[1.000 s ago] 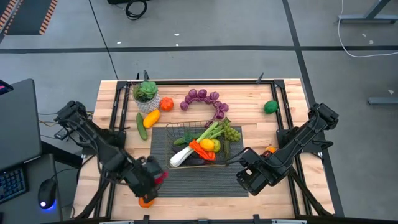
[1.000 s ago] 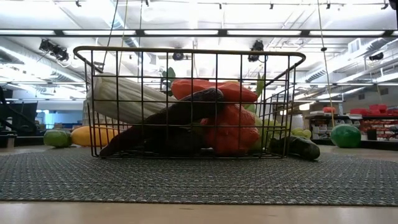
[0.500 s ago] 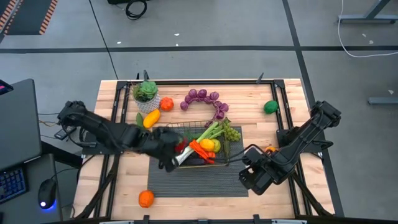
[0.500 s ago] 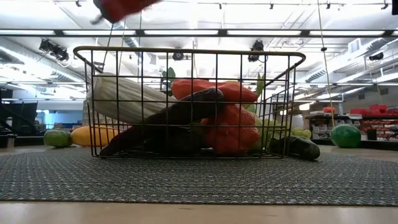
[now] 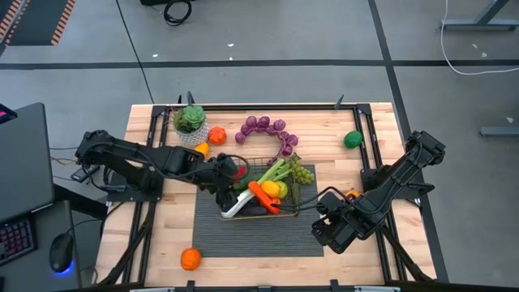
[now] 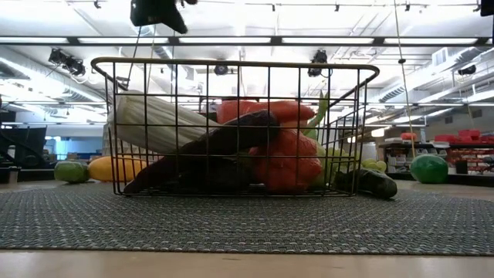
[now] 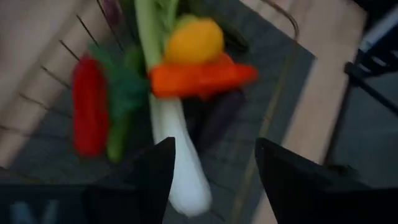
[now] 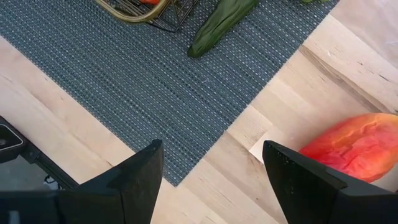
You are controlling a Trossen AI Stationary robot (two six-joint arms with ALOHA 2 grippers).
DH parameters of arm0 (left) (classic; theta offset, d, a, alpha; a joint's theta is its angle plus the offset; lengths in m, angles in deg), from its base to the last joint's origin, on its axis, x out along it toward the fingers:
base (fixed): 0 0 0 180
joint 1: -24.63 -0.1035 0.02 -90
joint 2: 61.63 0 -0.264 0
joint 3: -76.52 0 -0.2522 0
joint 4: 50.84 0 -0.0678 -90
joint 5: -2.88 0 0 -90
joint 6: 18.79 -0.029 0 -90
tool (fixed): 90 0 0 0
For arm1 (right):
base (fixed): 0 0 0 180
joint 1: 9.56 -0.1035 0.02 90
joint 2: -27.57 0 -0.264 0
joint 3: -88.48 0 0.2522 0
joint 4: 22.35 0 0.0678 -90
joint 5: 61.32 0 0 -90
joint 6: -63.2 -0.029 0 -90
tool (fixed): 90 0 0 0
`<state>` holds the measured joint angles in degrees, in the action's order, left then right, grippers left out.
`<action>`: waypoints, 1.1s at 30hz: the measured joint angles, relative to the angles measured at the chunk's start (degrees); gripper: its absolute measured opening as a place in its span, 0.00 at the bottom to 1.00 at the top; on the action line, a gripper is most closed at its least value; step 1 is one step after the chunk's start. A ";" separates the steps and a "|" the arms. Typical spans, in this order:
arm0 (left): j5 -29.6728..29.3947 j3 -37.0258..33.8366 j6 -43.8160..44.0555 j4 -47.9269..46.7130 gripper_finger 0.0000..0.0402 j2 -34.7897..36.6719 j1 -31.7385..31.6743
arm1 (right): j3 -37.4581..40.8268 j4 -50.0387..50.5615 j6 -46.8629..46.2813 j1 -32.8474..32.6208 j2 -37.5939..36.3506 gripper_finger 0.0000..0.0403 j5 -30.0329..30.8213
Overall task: Build produce basket
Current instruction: Put the orange into the gold wire basket
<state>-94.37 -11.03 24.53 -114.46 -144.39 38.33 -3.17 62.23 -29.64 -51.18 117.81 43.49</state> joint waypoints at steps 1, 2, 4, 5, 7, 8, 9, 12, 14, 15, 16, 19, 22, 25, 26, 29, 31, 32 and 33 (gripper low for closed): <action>1.98 0.00 1.33 -0.58 0.57 0.00 0.32 | 0.00 -0.02 0.02 0.00 0.00 0.69 0.02; 3.81 0.00 2.46 -1.43 0.57 0.00 0.80 | 0.00 -0.02 0.02 0.00 0.00 0.69 0.04; 7.49 0.00 4.12 -3.09 0.55 0.00 2.39 | 0.00 -0.03 0.07 0.00 0.00 0.69 0.11; 8.73 -0.01 4.45 -3.27 0.54 0.00 3.48 | 0.00 -0.11 0.21 0.00 0.02 0.69 0.11; 9.72 0.00 5.42 -3.52 0.52 0.00 5.94 | 0.00 -0.62 0.23 0.00 0.02 0.69 0.12; 9.84 0.00 5.68 -3.53 0.51 0.00 7.22 | 0.00 -0.92 0.23 0.00 0.02 0.69 0.11; 9.86 0.00 5.90 -3.48 0.50 0.00 8.57 | 0.00 -1.11 0.24 0.00 0.03 0.69 0.12; 9.81 -0.01 7.09 -3.52 0.48 0.00 12.51 | 0.05 -1.85 0.41 0.00 0.09 0.69 0.37; 9.33 0.00 7.64 -3.52 0.47 -0.25 14.65 | 0.82 -3.04 0.44 0.00 0.09 0.69 1.03; 8.65 0.00 8.38 -3.54 0.46 -0.45 15.51 | 1.21 -3.09 0.44 0.00 0.13 0.69 1.37; 7.61 -0.03 8.90 -3.90 0.46 -0.60 16.44 | 1.48 -3.07 0.46 0.00 0.17 0.69 1.82; 5.16 -0.04 11.96 -4.49 0.44 -0.55 18.33 | 2.16 -4.52 1.66 0.02 0.17 0.69 2.21; 4.89 -0.04 15.35 -6.40 0.43 -0.55 20.10 | 2.16 -7.04 3.93 0.00 0.22 0.69 2.19; 4.94 -0.04 18.54 -9.18 0.43 -0.55 23.25 | 2.26 -9.26 5.39 -0.19 0.77 0.69 2.10; 5.24 -0.06 19.43 -9.80 0.44 -0.55 24.39 | 2.36 -9.68 5.53 -0.26 0.98 0.69 1.92; 6.08 -0.39 24.21 -10.21 0.46 -0.61 27.60 | 2.47 -9.96 5.51 -0.31 1.92 0.69 1.44; 5.99 -0.37 30.33 -10.32 0.48 -0.72 29.54 | 2.47 -10.38 5.46 -0.27 2.53 0.69 0.76; 5.99 -0.37 33.66 -10.44 0.50 -0.82 30.25 | 2.57 -10.85 5.43 -0.26 2.58 0.69 0.59; 5.99 -0.39 36.63 -10.54 0.52 -1.05 31.00 | 2.89 -11.48 5.44 -0.24 2.57 0.69 0.59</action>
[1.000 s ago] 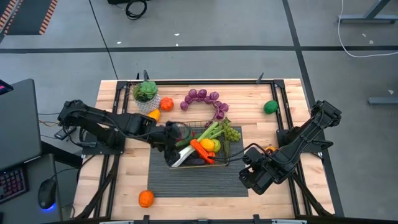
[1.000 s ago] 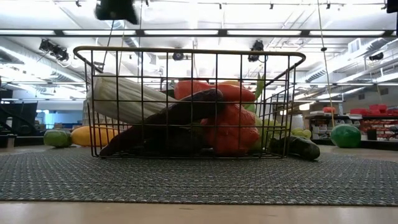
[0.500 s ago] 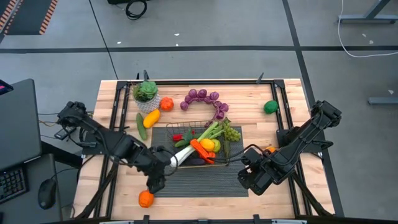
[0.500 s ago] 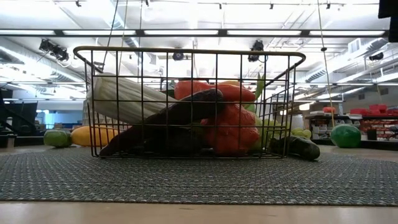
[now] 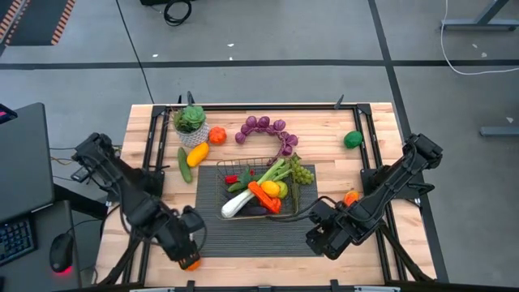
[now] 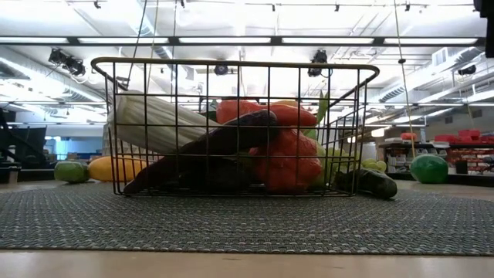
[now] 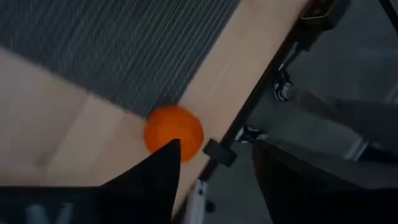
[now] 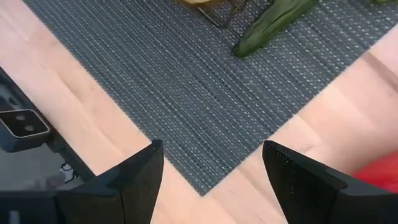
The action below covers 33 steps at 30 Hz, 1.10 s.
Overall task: Build produce basket
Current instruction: Put the orange into the gold wire basket
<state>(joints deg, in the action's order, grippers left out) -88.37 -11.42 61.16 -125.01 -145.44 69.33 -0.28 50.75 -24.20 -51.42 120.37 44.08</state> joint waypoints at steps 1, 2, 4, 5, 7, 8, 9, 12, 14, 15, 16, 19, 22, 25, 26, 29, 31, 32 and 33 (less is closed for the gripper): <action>-0.01 0.02 2.57 0.10 0.54 -0.33 0.64 | 0.52 -1.04 -0.04 -0.02 -0.03 0.69 0.02; -0.14 0.01 5.30 0.13 0.57 -0.63 1.14 | 0.92 -1.99 -0.19 -0.02 -0.03 0.69 0.01; -0.47 0.00 10.27 -0.04 0.62 -1.38 2.16 | 1.35 -2.20 -0.43 -0.02 0.01 0.69 -0.07; -0.44 0.02 12.57 -0.02 0.65 -1.74 2.35 | 1.69 -2.80 -0.43 -0.02 -0.07 0.69 -0.11; -0.39 0.00 16.98 -0.02 0.71 -2.93 2.96 | 2.44 -3.99 -0.08 -0.02 -0.03 0.69 -0.13; -0.22 0.00 19.22 0.04 0.74 -3.60 3.18 | 2.55 -3.65 0.34 -0.04 -0.01 0.69 -0.19; -0.08 0.00 21.40 0.09 0.76 -4.33 3.41 | 2.54 -3.69 0.96 -0.07 -0.01 0.69 -0.20; 1.06 0.00 26.75 0.59 0.82 -6.66 4.44 | 2.51 -3.98 2.90 -0.02 -0.01 0.69 0.09; 2.48 0.00 29.42 0.86 0.86 -8.42 5.00 | 2.51 -4.05 4.20 -0.02 -0.01 0.69 0.50; 3.44 0.00 30.53 0.84 0.87 -9.33 5.31 | 2.51 -4.04 5.14 -0.02 -0.01 0.69 0.66; 4.11 0.00 31.41 0.73 0.88 -10.33 5.66 | 2.51 -4.06 6.30 -0.02 -0.01 0.69 0.73; 5.17 -0.01 35.71 1.24 0.89 -12.95 6.46 | 2.49 -4.04 10.06 -0.02 -0.01 0.69 0.87; 5.16 -0.02 39.23 4.39 0.89 -14.69 6.56 | 2.49 -4.02 13.78 -0.07 -0.01 0.69 0.21; 4.48 -0.02 42.03 5.33 0.89 -15.88 5.88 | 2.49 -4.01 17.87 -0.21 -0.01 0.69 -0.07; 4.46 -0.02 42.74 4.81 0.89 -16.49 5.63 | 2.49 -4.01 19.43 -0.28 -0.01 0.69 -0.04; 4.54 -0.02 44.36 3.95 0.89 -18.13 5.25 | 2.47 -3.79 23.22 -0.29 -0.01 0.69 -0.54; 5.13 -0.02 45.08 3.56 0.89 -19.09 4.86 | 2.47 -3.32 24.12 -0.32 -0.03 0.69 -1.55; 5.70 -0.02 45.19 3.24 0.89 -19.61 4.70 | 2.47 -3.08 24.19 -0.44 -0.03 0.69 -1.79; 6.14 -0.02 45.25 2.93 0.89 -20.08 4.55 | 2.47 -2.87 24.18 -0.59 -0.02 0.69 -1.84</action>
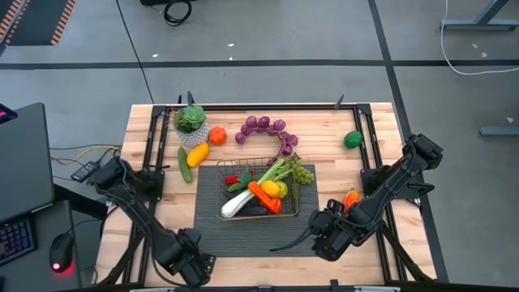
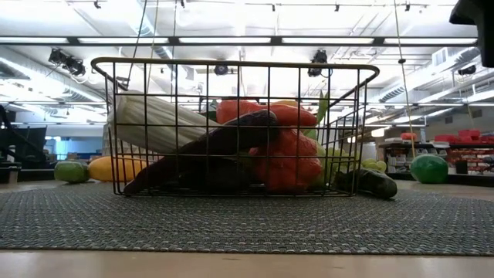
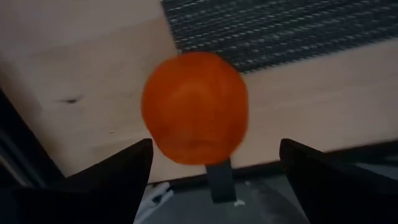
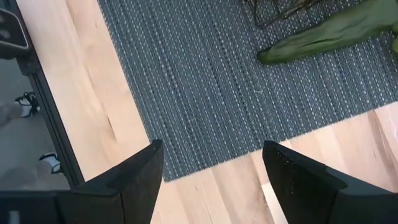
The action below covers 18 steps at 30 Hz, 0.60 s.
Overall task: Build produce basket
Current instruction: Put the orange into the gold wire basket
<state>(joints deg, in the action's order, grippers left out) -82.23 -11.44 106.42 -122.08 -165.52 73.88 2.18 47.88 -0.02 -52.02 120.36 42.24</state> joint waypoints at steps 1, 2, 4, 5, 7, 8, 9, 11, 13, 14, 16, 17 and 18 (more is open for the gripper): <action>0.31 0.00 0.06 -0.35 0.89 -0.43 -0.25 | 0.00 0.17 0.00 -0.20 -0.02 0.69 0.01; 0.51 0.00 0.09 -0.74 0.89 -0.86 -0.36 | 0.00 0.24 0.00 -0.40 -0.02 0.69 0.12; 0.91 0.00 0.17 -1.15 0.89 -1.71 -0.53 | 0.00 0.62 0.02 -0.77 -0.02 0.69 0.70; 1.26 0.00 0.20 -1.20 0.89 -2.09 -0.62 | 0.00 0.83 0.00 -0.96 -0.04 0.69 1.08; 1.38 0.00 0.20 -1.13 0.89 -2.78 -0.67 | 0.00 1.14 0.00 -1.25 -0.04 0.69 1.62; 1.65 0.00 0.20 -1.06 0.89 -3.14 -0.84 | 0.00 1.30 0.00 -1.32 -0.04 0.69 1.64; 1.93 0.00 0.22 -1.23 0.89 -3.69 -0.89 | 0.00 1.47 0.00 -1.35 -0.04 0.69 1.62; 2.81 0.12 0.17 -1.43 0.89 -4.56 -1.19 | -0.01 1.81 0.00 -1.37 -0.05 0.69 1.60; 3.42 0.21 -0.06 -1.42 0.89 -5.54 -1.24 | -0.02 2.36 0.00 -1.35 -0.06 0.69 1.57; 3.65 0.22 -0.07 -1.30 0.89 -5.88 -1.26 | -0.02 2.70 0.00 -1.35 -0.06 0.69 1.55; 3.61 0.26 -0.10 -1.11 0.89 -6.54 -1.49 | -0.02 3.13 0.10 -1.35 -0.06 0.69 1.64; 3.58 0.26 -0.09 -1.08 0.89 -6.74 -1.54 | -0.02 3.36 0.30 -1.35 -0.06 0.69 1.76; 3.57 0.26 -0.17 -1.08 0.89 -6.89 -1.73 | -0.02 3.51 0.57 -1.35 -0.06 0.69 1.81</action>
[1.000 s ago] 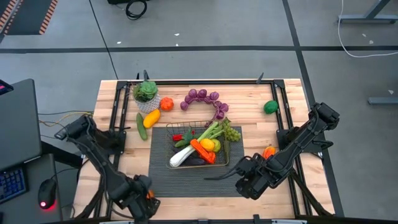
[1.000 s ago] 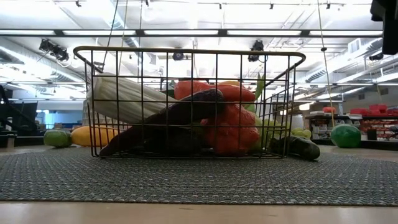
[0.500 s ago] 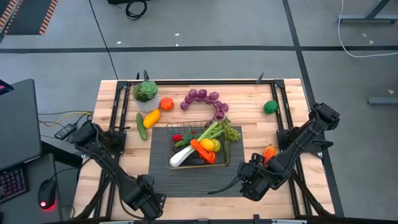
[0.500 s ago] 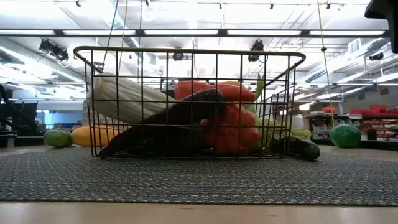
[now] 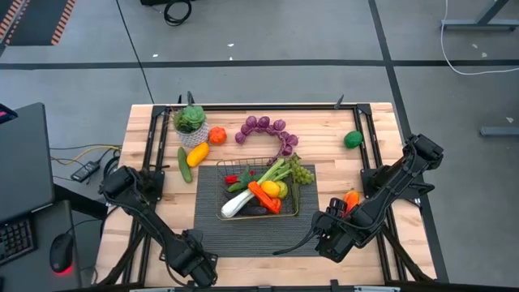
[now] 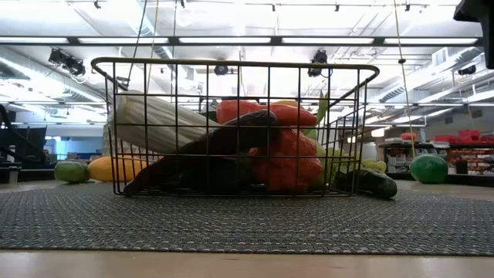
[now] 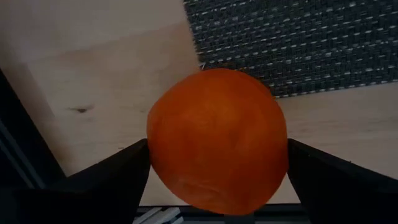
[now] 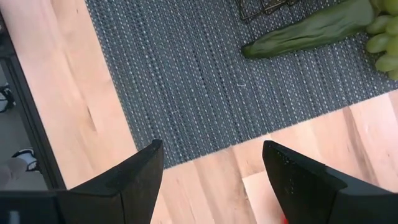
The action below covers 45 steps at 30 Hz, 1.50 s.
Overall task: Build produce basket
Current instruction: Put the orange into the gold wire basket
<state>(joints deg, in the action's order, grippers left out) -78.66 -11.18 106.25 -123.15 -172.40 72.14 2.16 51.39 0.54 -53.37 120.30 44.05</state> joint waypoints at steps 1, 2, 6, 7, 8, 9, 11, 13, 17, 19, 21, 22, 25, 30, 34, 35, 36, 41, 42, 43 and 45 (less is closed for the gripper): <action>0.05 -0.01 -0.15 -0.01 0.89 -0.05 -0.19 | 0.00 0.19 0.23 0.00 0.00 0.69 0.02; 0.05 -0.05 -0.46 -0.07 0.89 -0.08 -0.39 | 0.00 0.34 0.57 0.00 0.00 0.69 0.02; 0.18 -0.11 -2.38 -0.05 0.89 -0.12 -1.33 | 0.00 0.59 1.36 0.07 0.00 0.69 0.04; 0.21 -0.13 -2.64 -0.08 0.89 -0.12 -1.55 | 0.00 0.66 1.36 0.07 0.00 0.69 0.04; 0.21 -0.13 -2.75 -0.08 0.88 -0.14 -1.66 | 0.00 0.64 1.36 0.09 0.00 0.69 0.07; 0.19 -0.15 -2.76 -0.04 0.88 -0.14 -1.73 | 0.00 0.64 1.35 0.11 0.00 0.69 0.08; 0.16 -0.15 -2.73 -0.03 0.86 -0.14 -1.74 | 0.00 0.66 1.20 0.19 0.00 0.68 0.11; 0.11 -0.17 -2.66 -0.01 0.84 -0.15 -1.76 | 0.00 0.66 0.75 0.40 0.00 0.68 0.11; -0.07 -0.13 -2.72 0.01 0.81 -0.14 -1.76 | -0.02 0.92 -0.35 0.81 0.00 0.67 0.11; -0.31 0.18 -2.72 -0.26 0.80 -0.17 -1.76 | -0.02 1.11 -0.25 0.81 0.00 0.67 -0.07; -1.70 1.43 -2.79 -0.86 0.80 -0.41 -1.86 | -0.02 2.04 -0.19 0.79 0.00 0.67 -0.22; -2.71 2.37 -3.11 -1.19 0.80 -0.53 -2.00 | -0.02 2.54 -0.19 0.80 0.00 0.67 -0.27; -4.58 5.58 -4.49 -3.10 0.80 -0.54 -2.60 | -0.02 3.99 -0.19 0.81 0.00 0.66 -0.31; -6.78 12.56 -7.77 -9.43 0.80 -0.45 -3.78 | -0.42 8.23 -1.40 0.87 -0.01 0.66 -2.79; -10.49 20.05 -12.94 -16.95 0.79 -0.34 -6.74 | -0.44 10.68 -4.49 0.87 -0.33 0.66 -3.04; -11.76 21.96 -14.04 -18.53 0.80 -0.32 -7.54 | -0.44 10.76 -4.88 0.87 -0.52 0.66 -3.03; -13.28 24.00 -15.14 -20.48 0.80 -0.32 -8.40 | -0.44 10.69 -5.12 0.87 -0.68 0.66 -3.02; -22.79 34.28 -23.23 -25.95 0.80 -0.19 -13.35 | -0.46 10.81 -7.15 0.87 -1.29 0.66 -3.07; -24.89 35.92 -25.62 -26.42 0.80 -0.19 -14.65 | -0.46 10.86 -7.65 0.87 -1.43 0.66 -3.40; -26.72 37.46 -28.33 -26.80 0.80 -0.19 -16.07 | -0.46 10.90 -8.21 0.87 -1.63 0.66 -4.09; -29.33 39.98 -35.83 -26.75 0.80 -0.19 -19.21 | -0.46 10.95 -9.24 0.87 -2.03 0.66 -4.62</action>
<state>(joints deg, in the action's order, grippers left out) -107.99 28.80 70.42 -149.91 -172.59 52.93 1.70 62.34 -8.69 -52.49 118.27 39.44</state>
